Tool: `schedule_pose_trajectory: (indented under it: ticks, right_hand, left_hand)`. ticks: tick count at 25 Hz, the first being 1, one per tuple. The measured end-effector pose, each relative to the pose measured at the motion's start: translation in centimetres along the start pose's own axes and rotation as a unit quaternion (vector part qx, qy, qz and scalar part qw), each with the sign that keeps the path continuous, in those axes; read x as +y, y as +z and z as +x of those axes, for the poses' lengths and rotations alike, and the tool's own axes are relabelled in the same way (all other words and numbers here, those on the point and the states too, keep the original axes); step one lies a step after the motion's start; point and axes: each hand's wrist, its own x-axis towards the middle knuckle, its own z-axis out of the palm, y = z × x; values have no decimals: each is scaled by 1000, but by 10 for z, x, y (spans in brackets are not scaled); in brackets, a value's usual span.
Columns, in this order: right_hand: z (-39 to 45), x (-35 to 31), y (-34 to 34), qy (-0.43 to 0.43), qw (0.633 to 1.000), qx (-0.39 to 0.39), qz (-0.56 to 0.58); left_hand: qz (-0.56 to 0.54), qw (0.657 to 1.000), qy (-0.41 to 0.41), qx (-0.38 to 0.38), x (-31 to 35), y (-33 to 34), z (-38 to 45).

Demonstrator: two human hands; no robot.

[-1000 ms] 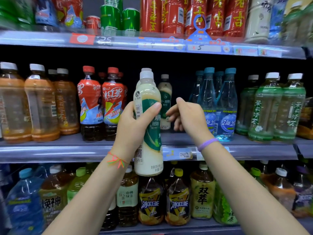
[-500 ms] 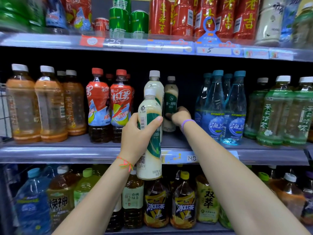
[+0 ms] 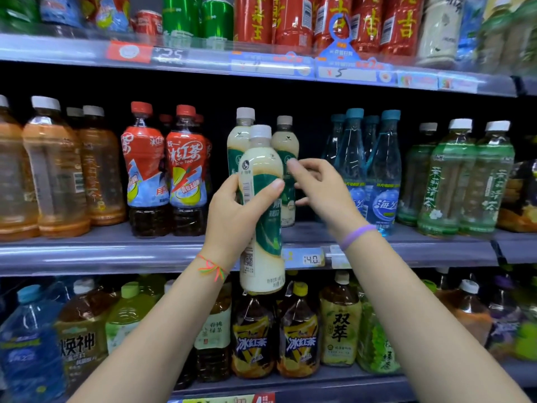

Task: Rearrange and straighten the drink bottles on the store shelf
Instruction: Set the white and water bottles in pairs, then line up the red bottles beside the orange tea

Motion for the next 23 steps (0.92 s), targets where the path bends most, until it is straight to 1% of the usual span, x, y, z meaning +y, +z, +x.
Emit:
schedule_pose_trajectory:
  ticks: [1, 2, 4, 5, 6, 7, 8, 9, 10, 11, 12, 13, 15, 18, 21, 23]
  right_hand:
    - [-11, -7, -5, -1, 997, -44, 67]
    - [-20, -11, -9, 2, 991, -99, 90]
    - [-32, -13, -10, 15, 975, -205, 90]
    - [-36, -13, -10, 13, 967, -240, 85]
    - [-38, -12, -11, 4, 963, -256, 84]
    - [-38, -12, -11, -10, 965, -247, 84]
    - [-37, -12, -13, -26, 973, -216, 81]
    - [-33, -11, -13, -39, 980, -177, 77]
    - [-29, -9, -13, -51, 986, -143, 73]
    - [-24, -6, -12, -60, 989, -113, 69]
    - [-19, -3, -11, -64, 992, -87, 67]
    - [-13, 1, -9, -63, 994, -65, 66]
    - [-5, 10, -6, -52, 996, -43, 55]
    - [3, 21, -2, -39, 998, -39, 25]
    - [2, 28, 0, -18, 998, -54, 3]
    - [0, 31, 1, -8, 997, -72, -26]
  left_hand:
    - [-23, 1000, 5, -14, 6, 3, 2]
    - [-43, 999, 11, -20, 12, 7, 5]
    - [-83, 996, 12, -24, 24, 14, 13]
    - [-94, 995, 10, -25, 29, 18, 19]
    - [-91, 995, 15, -24, 34, 21, 24]
    - [-61, 997, 33, -25, 36, 23, 30]
    - [5, 998, 67, -18, 36, 22, 35]
    - [88, 990, 111, 1, 34, 19, 40]
    - [161, 975, 152, 35, 30, 12, 43]
    - [206, 960, 177, 72, 23, 5, 42]
    - [233, 949, 189, 99, 16, -2, 39]
    - [259, 940, 190, 111, 7, -7, 33]
    - [311, 933, 156, 91, -12, -10, 22]
    - [338, 937, 78, 42, -25, -8, 12]
    - [352, 936, 2, 3, -26, -8, 10]
    - [368, 930, -10, 5, -27, -8, 8]
